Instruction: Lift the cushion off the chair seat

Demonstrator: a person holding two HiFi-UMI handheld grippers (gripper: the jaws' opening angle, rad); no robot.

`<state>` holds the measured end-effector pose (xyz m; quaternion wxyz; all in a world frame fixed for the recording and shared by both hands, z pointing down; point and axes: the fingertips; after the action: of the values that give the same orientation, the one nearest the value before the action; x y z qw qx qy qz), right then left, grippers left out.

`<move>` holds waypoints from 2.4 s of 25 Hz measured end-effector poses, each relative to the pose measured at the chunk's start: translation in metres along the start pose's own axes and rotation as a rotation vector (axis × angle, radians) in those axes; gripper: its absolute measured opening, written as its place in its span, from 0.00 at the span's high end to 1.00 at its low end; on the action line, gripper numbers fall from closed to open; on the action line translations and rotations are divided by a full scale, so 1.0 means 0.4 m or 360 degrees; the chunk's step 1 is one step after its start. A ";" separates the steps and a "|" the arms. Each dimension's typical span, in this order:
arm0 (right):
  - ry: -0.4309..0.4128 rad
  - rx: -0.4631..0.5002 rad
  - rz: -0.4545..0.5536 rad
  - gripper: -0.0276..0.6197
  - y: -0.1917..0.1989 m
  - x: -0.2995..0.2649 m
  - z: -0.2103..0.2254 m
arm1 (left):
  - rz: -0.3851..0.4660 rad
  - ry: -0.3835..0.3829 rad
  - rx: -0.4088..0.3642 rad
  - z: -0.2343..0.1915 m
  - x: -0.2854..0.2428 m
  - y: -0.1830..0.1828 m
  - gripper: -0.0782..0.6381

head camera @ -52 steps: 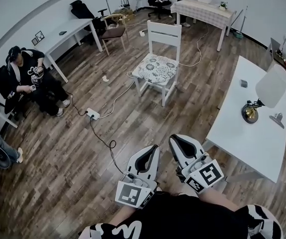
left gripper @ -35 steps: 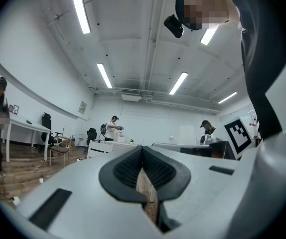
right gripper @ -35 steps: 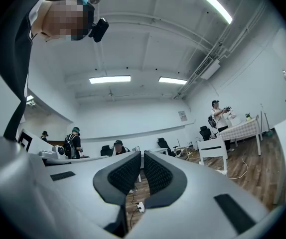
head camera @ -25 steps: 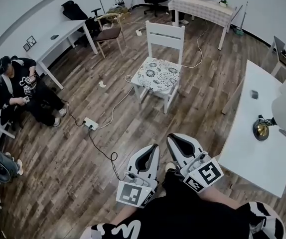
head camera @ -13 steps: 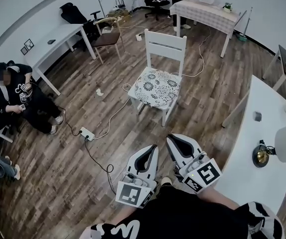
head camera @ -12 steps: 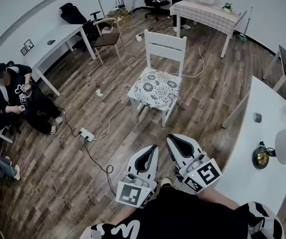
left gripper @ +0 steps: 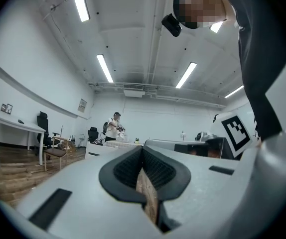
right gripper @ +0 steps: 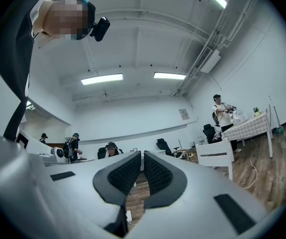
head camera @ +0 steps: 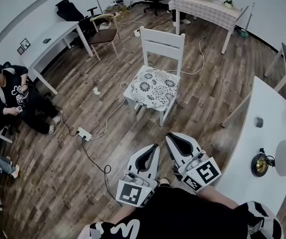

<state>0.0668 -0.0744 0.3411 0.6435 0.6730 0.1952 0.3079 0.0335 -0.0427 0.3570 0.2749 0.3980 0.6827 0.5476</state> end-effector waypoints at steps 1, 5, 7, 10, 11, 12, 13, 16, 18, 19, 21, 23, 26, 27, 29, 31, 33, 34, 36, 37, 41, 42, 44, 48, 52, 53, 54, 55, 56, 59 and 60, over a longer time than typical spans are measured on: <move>-0.0001 0.0002 0.0000 0.91 0.002 -0.003 0.007 | -0.0007 0.0003 -0.0002 -0.001 -0.007 0.004 0.89; 0.0010 -0.0002 -0.0005 0.91 0.004 -0.006 0.029 | -0.0002 0.0022 -0.0001 -0.002 -0.034 -0.004 0.89; 0.0014 -0.0002 0.0002 0.91 -0.003 -0.009 0.035 | 0.0009 0.0018 0.0000 -0.006 -0.041 -0.015 0.89; 0.0016 -0.0003 0.0004 0.91 -0.007 -0.019 0.039 | -0.0005 0.0016 -0.0003 -0.011 -0.043 -0.020 0.89; 0.0015 -0.0006 0.0002 0.91 -0.005 -0.021 0.038 | -0.0012 0.0013 -0.0002 -0.013 -0.041 -0.018 0.89; 0.0011 -0.0009 0.0000 0.91 -0.004 -0.023 0.036 | -0.0015 0.0007 -0.0002 -0.015 -0.038 -0.017 0.89; 0.0005 -0.0012 0.0000 0.91 -0.002 -0.026 0.033 | -0.0015 0.0000 -0.0001 -0.018 -0.035 -0.017 0.89; -0.0007 -0.0014 0.0005 0.91 0.002 -0.033 0.026 | -0.0009 -0.0015 -0.0003 -0.029 -0.032 -0.018 0.89; -0.0008 -0.0009 0.0004 0.91 0.005 -0.040 0.031 | -0.0005 -0.0013 0.0000 -0.037 -0.041 -0.017 0.89; -0.0006 -0.0005 0.0001 0.91 0.006 -0.043 0.036 | -0.0003 -0.0011 0.0002 -0.040 -0.046 -0.017 0.89; 0.0004 -0.0001 -0.0003 0.91 0.010 -0.051 0.047 | -0.0001 -0.0004 0.0004 -0.048 -0.058 -0.017 0.89; 0.0016 0.0002 -0.0002 0.91 0.013 -0.063 0.059 | -0.0002 0.0008 0.0003 -0.060 -0.071 -0.017 0.89; 0.0031 0.0005 -0.0012 0.91 0.025 -0.083 0.075 | -0.0009 0.0026 0.0008 -0.080 -0.093 -0.014 0.89; 0.0034 0.0006 -0.0016 0.91 0.029 -0.091 0.080 | -0.0012 0.0031 0.0011 -0.088 -0.100 -0.013 0.89; 0.0040 0.0007 -0.0024 0.91 0.036 -0.110 0.093 | -0.0021 0.0042 0.0017 -0.106 -0.119 -0.012 0.89; 0.0047 0.0009 -0.0028 0.91 0.041 -0.131 0.108 | -0.0031 0.0054 0.0021 -0.124 -0.142 -0.011 0.89; 0.0056 0.0011 -0.0029 0.91 0.047 -0.152 0.125 | -0.0037 0.0067 0.0022 -0.143 -0.164 -0.012 0.89; 0.0061 0.0011 -0.0030 0.91 0.051 -0.164 0.134 | -0.0039 0.0074 0.0021 -0.153 -0.175 -0.012 0.89; 0.0076 0.0012 -0.0031 0.91 0.060 -0.193 0.154 | -0.0040 0.0087 0.0021 -0.181 -0.198 -0.015 0.89; 0.0085 0.0013 -0.0032 0.91 0.064 -0.210 0.164 | -0.0040 0.0092 0.0022 -0.198 -0.210 -0.017 0.89; 0.0112 0.0031 -0.0044 0.91 0.081 -0.292 0.207 | -0.0031 0.0107 0.0036 -0.279 -0.263 -0.036 0.89; 0.0116 0.0039 -0.0049 0.91 0.085 -0.313 0.218 | -0.0027 0.0114 0.0040 -0.298 -0.279 -0.041 0.89; 0.0131 0.0051 -0.0055 0.91 0.088 -0.350 0.241 | -0.0020 0.0136 0.0044 -0.330 -0.311 -0.054 0.89; 0.0174 0.0065 -0.0062 0.91 0.085 -0.421 0.286 | -0.0019 0.0183 0.0046 -0.388 -0.371 -0.086 0.89; 0.0194 0.0068 -0.0063 0.91 0.083 -0.495 0.322 | -0.0023 0.0199 0.0048 -0.450 -0.419 -0.114 0.89; 0.0196 0.0068 -0.0063 0.91 0.086 -0.512 0.328 | -0.0027 0.0203 0.0048 -0.466 -0.428 -0.117 0.89; 0.0200 0.0067 -0.0063 0.91 0.090 -0.529 0.334 | -0.0030 0.0206 0.0047 -0.482 -0.438 -0.120 0.89; 0.0204 0.0067 -0.0063 0.91 0.092 -0.545 0.340 | -0.0033 0.0210 0.0046 -0.497 -0.447 -0.124 0.89; 0.0208 0.0068 -0.0062 0.91 0.093 -0.562 0.347 | -0.0033 0.0214 0.0045 -0.512 -0.457 -0.129 0.89; 0.0219 0.0070 -0.0056 0.91 0.094 -0.611 0.371 | -0.0030 0.0228 0.0038 -0.553 -0.490 -0.146 0.89; 0.0226 0.0070 -0.0053 0.91 0.094 -0.625 0.380 | -0.0031 0.0235 0.0035 -0.565 -0.500 -0.151 0.89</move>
<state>-0.0208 -0.3561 0.3403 0.6183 0.6600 0.2582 0.3397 -0.0581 -0.3363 0.3428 0.2248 0.3530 0.7109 0.5653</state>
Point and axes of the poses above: the fingertips, and each gripper's own axes: x backward along the fingers, z to its right, y out of its underside, and after that the axes turned 10 degrees about x, right-handed
